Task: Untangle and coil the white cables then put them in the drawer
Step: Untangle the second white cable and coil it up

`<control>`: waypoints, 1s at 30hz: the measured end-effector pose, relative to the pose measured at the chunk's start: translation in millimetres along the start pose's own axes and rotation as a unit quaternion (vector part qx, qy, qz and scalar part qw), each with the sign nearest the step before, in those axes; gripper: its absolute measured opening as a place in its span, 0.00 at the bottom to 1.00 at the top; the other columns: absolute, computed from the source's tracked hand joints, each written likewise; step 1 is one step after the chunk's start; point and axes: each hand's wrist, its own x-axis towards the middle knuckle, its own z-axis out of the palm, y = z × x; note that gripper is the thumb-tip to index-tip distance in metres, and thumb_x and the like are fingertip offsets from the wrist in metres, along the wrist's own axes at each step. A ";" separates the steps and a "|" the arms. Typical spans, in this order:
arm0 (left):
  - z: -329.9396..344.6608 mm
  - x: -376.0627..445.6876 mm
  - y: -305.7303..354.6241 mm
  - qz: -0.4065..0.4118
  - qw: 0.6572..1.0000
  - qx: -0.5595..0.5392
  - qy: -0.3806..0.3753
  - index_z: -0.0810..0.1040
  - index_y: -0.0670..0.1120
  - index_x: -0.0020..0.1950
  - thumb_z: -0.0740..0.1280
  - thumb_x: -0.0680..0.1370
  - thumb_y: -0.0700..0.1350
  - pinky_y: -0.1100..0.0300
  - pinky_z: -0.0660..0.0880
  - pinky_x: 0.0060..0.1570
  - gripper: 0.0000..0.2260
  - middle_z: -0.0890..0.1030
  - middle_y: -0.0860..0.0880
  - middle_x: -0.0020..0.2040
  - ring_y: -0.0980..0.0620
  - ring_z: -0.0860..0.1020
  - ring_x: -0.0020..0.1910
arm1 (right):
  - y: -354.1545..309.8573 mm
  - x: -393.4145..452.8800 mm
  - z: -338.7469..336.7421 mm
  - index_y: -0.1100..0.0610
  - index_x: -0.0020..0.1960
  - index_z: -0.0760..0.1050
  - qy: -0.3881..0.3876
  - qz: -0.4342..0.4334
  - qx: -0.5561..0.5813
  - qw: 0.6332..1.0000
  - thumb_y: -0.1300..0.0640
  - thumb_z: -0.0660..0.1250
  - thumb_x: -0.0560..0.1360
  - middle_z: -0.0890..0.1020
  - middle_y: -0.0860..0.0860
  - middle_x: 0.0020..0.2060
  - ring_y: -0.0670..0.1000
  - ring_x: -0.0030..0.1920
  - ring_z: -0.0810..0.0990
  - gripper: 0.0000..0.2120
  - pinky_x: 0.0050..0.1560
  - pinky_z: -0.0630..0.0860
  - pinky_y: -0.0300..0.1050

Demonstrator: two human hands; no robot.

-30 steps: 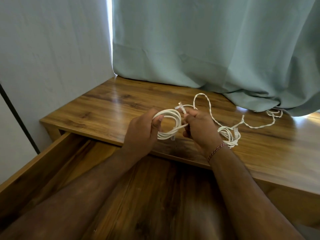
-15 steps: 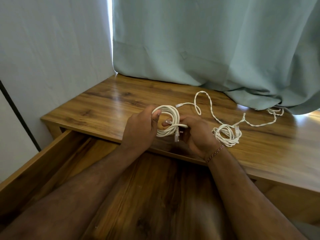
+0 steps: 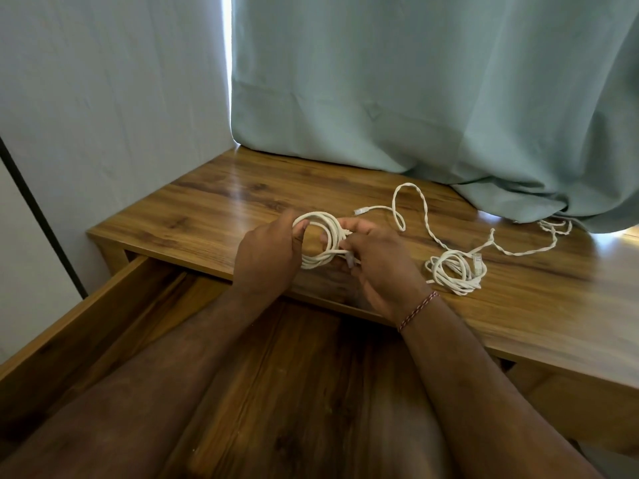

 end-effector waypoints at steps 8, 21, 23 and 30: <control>-0.7 -0.3 11.0 0.008 1.000 0.021 0.002 0.78 0.45 0.55 0.47 0.84 0.63 0.55 0.71 0.33 0.28 0.84 0.47 0.40 0.45 0.80 0.34 | -0.1 -2.4 5.6 0.62 0.60 0.83 0.003 0.021 0.090 0.996 0.73 0.55 0.74 0.86 0.62 0.49 0.55 0.48 0.84 0.23 0.55 0.80 0.55; -1.2 3.7 20.9 -0.005 0.999 -0.037 0.006 0.80 0.43 0.57 0.52 0.86 0.56 0.57 0.67 0.35 0.22 0.84 0.46 0.41 0.46 0.80 0.35 | 10.1 -5.7 13.3 0.52 0.71 0.70 -0.050 -0.101 0.098 0.989 0.79 0.65 0.74 0.81 0.51 0.52 0.44 0.46 0.79 0.32 0.47 0.78 0.38; -0.7 3.4 20.5 -0.006 0.999 -0.037 -0.002 0.80 0.43 0.58 0.53 0.86 0.56 0.57 0.68 0.35 0.22 0.84 0.46 0.42 0.45 0.81 0.36 | 9.9 -7.3 17.0 0.52 0.69 0.71 -0.025 -0.123 0.060 0.990 0.77 0.68 0.74 0.82 0.50 0.52 0.44 0.47 0.80 0.29 0.50 0.79 0.40; 5.4 -0.6 21.1 -0.010 0.999 -0.038 -0.022 0.80 0.43 0.57 0.51 0.85 0.57 0.54 0.71 0.37 0.24 0.84 0.45 0.44 0.44 0.81 0.39 | 31.8 -1.4 9.2 0.49 0.70 0.78 0.170 -0.236 -0.265 0.919 0.49 0.67 0.82 0.84 0.47 0.59 0.45 0.59 0.82 0.17 0.63 0.79 0.44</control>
